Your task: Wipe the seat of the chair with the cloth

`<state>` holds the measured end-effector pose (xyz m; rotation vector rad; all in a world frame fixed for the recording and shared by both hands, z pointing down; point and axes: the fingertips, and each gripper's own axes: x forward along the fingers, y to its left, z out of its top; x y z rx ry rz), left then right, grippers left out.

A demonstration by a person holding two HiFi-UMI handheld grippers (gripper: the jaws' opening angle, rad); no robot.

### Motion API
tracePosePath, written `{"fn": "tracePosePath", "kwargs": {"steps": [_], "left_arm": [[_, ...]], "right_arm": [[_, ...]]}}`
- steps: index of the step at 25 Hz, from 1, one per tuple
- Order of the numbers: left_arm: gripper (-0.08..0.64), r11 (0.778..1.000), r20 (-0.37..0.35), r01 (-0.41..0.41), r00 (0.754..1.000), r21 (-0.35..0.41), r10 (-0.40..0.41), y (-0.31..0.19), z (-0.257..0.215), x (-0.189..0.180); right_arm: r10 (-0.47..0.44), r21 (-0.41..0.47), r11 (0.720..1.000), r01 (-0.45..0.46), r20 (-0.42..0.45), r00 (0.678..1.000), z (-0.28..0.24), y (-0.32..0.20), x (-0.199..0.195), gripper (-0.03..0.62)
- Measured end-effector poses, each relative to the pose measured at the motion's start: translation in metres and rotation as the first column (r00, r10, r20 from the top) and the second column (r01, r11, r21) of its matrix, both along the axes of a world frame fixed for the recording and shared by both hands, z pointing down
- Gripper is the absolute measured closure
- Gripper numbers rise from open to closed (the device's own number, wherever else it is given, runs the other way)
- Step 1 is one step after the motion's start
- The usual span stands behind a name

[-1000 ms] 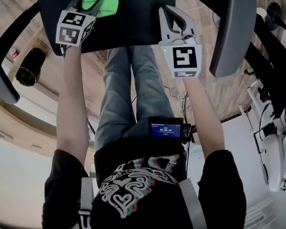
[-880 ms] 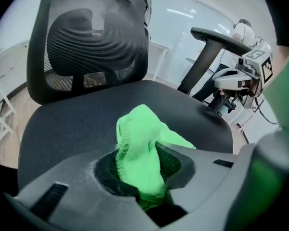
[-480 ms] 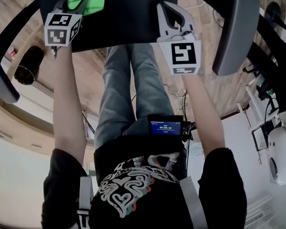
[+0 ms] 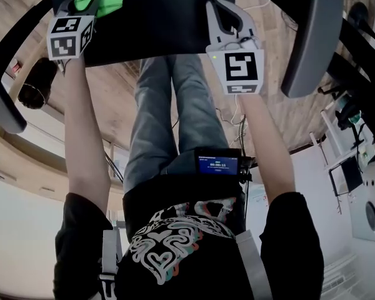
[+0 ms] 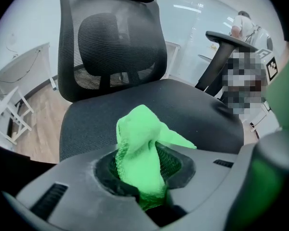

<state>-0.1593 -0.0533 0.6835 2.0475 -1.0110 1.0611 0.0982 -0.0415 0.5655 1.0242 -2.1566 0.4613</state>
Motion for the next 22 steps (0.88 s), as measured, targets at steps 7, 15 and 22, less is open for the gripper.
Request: {"fn": "tracePosePath", "kwargs": {"steps": [7,15,22], "left_arm": [[0.463,1.0,0.015,0.021,1.0,-0.008,-0.021,-0.0004,0.0001,-0.0063],[0.463,1.0,0.024,0.03,0.999,-0.009,-0.029,-0.0013,0.0006,-0.0078],[0.463,0.999,0.02,0.036,0.999,-0.019,-0.036,-0.0009,0.0021,-0.0092]], "right_arm": [[0.0,-0.002,1.0,0.0,0.003,1.0,-0.001,-0.0016,-0.0028,0.591],[-0.004,0.002,1.0,0.004,0.0,1.0,-0.0013,-0.0054,-0.0019,0.591],[-0.001,-0.013,1.0,0.001,0.004,1.0,0.0026,0.0001,-0.0031,0.591]]}}
